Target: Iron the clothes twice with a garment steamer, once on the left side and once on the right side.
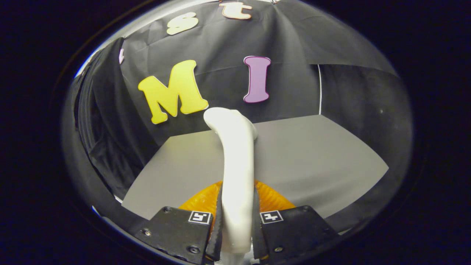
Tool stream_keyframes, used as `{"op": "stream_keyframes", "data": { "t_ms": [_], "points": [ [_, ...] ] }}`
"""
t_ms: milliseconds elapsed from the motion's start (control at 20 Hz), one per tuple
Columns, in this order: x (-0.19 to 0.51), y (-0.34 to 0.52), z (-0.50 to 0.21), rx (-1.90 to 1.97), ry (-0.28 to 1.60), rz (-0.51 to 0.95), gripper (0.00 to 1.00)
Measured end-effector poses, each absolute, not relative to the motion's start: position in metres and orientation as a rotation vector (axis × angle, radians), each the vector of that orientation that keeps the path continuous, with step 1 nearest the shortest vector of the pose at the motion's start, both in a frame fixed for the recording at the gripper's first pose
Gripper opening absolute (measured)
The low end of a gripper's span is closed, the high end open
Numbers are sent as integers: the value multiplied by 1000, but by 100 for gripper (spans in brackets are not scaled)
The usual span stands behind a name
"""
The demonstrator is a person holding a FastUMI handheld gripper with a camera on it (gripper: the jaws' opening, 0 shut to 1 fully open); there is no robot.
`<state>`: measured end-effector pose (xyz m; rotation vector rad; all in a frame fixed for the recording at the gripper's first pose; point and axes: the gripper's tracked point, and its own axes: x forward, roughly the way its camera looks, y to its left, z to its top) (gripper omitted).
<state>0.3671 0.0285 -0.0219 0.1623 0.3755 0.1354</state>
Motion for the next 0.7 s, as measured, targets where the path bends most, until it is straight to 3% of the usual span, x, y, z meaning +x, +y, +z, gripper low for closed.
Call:
{"op": "stream_keyframes", "data": {
  "t_ms": [700],
  "points": [
    [312,44,104,178,63,118,35]
  ]
}}
